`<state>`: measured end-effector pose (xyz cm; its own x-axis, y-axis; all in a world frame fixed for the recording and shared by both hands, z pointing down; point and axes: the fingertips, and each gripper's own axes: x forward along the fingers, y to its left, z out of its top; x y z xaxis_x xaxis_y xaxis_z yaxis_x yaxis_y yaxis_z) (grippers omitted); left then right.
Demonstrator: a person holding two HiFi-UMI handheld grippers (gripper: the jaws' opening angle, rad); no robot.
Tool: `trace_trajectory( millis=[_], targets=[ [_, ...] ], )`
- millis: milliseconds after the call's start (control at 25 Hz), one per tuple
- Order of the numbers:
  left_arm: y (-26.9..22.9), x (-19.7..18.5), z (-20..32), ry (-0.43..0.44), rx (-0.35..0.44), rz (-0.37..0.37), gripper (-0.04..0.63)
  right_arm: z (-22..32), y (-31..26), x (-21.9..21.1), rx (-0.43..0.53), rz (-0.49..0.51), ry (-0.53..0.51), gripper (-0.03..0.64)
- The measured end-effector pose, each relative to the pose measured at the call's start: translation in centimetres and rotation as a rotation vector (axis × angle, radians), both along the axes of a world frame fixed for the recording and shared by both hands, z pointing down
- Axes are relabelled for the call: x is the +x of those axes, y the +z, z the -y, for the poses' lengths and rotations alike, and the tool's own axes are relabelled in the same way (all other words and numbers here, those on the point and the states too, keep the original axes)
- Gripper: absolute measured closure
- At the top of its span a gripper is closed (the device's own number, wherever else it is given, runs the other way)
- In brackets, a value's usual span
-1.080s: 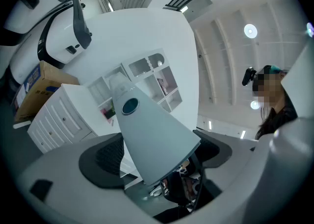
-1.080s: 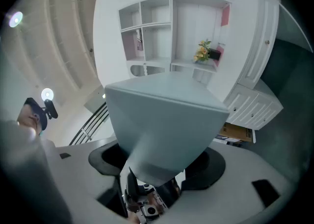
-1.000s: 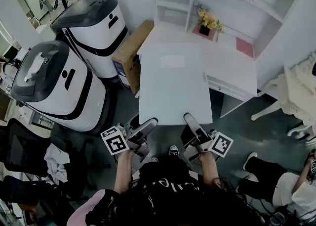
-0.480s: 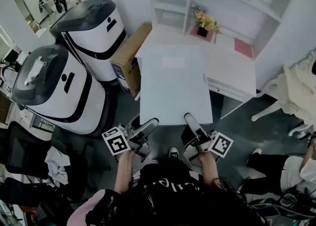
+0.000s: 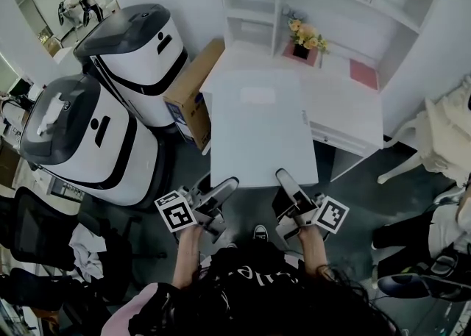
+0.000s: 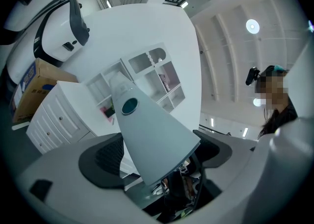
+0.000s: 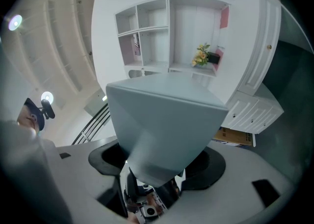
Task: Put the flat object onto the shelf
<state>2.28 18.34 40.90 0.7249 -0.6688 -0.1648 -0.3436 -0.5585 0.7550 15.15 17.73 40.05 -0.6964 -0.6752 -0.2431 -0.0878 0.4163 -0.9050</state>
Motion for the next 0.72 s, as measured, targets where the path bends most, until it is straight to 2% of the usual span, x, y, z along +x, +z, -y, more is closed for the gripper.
trace_trajectory(
  millis=[480,720],
  targets=[
    [0.4,3.6,3.9,-0.053,0.003,0.012,0.155,4.6,0.6,3.5,-0.003,-0.003,-0.063,0.305],
    [0.9,3.6,5.1,-0.097,-0.009,0.022,0.155,6.2,1.3,3.4,-0.018,0.015,-0.108,0.305]
  ],
)
